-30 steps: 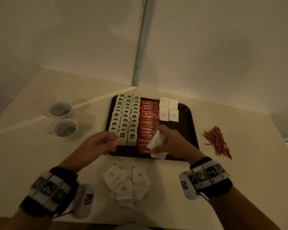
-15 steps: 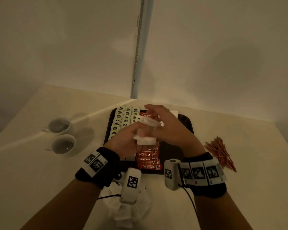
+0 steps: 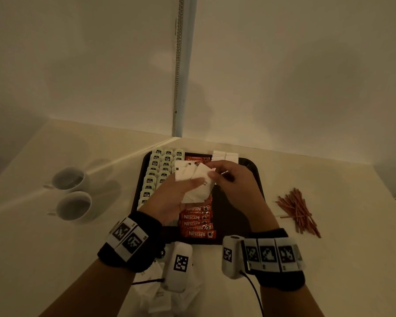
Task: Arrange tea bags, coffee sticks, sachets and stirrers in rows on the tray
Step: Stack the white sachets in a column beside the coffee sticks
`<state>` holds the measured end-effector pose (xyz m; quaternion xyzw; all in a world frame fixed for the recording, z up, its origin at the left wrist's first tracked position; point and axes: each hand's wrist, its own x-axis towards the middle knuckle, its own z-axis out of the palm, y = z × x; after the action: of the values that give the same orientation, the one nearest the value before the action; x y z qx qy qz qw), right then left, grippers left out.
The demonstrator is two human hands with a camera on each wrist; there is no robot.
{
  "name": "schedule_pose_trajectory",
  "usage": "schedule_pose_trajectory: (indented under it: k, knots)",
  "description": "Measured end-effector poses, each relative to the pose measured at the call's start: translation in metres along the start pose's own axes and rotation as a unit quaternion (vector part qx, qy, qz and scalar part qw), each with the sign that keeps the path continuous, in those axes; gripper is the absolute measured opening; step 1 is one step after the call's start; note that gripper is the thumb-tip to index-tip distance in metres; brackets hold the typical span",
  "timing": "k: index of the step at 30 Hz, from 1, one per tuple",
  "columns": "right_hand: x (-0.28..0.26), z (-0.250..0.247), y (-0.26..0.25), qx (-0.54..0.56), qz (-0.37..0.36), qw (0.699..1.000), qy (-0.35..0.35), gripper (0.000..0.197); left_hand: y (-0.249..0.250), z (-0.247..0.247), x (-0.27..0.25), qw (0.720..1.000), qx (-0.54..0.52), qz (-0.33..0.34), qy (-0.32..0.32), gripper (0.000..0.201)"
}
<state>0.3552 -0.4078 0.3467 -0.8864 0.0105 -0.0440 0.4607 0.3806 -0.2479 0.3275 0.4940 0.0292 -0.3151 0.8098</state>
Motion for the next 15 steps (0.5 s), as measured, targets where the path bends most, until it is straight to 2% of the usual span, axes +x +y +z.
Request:
schedule_pose_trajectory:
  k: [2, 4, 7, 9, 11, 13, 15]
  knots:
    - [-0.001, 0.000, 0.004, 0.038, 0.020, 0.999, 0.003, 0.010, -0.001, 0.001, 0.002, 0.999, -0.026, 0.015, 0.011, 0.021]
    - [-0.002, -0.001, 0.007, 0.159, 0.081, 0.983, 0.030, 0.006, -0.001, 0.001, 0.004, 0.997, -0.053, 0.043, 0.022, 0.022]
    - [-0.004, 0.000, 0.008, 0.352, 0.167, 0.921, 0.032, 0.003, -0.003, 0.002, 0.006, 0.995, -0.026, 0.086, 0.041, 0.034]
    - [-0.006, 0.004, 0.009, 0.429, 0.186, 0.884, 0.006, 0.009, -0.003, 0.003, 0.007, 0.992, 0.017, 0.105, 0.066, 0.039]
    - [-0.008, 0.009, 0.009, 0.472, 0.197, 0.858, -0.030, 0.016, -0.002, 0.003, 0.009, 0.986, 0.058, 0.123, 0.092, 0.032]
    - [-0.011, 0.012, 0.011, 0.460, 0.200, 0.863, -0.066, 0.020, 0.000, 0.001, 0.011, 0.979, 0.097, 0.142, 0.114, 0.026]
    - [-0.012, 0.015, 0.015, 0.422, 0.197, 0.881, -0.084, 0.023, 0.002, 0.000, 0.012, 0.971, 0.131, 0.162, 0.122, 0.027]
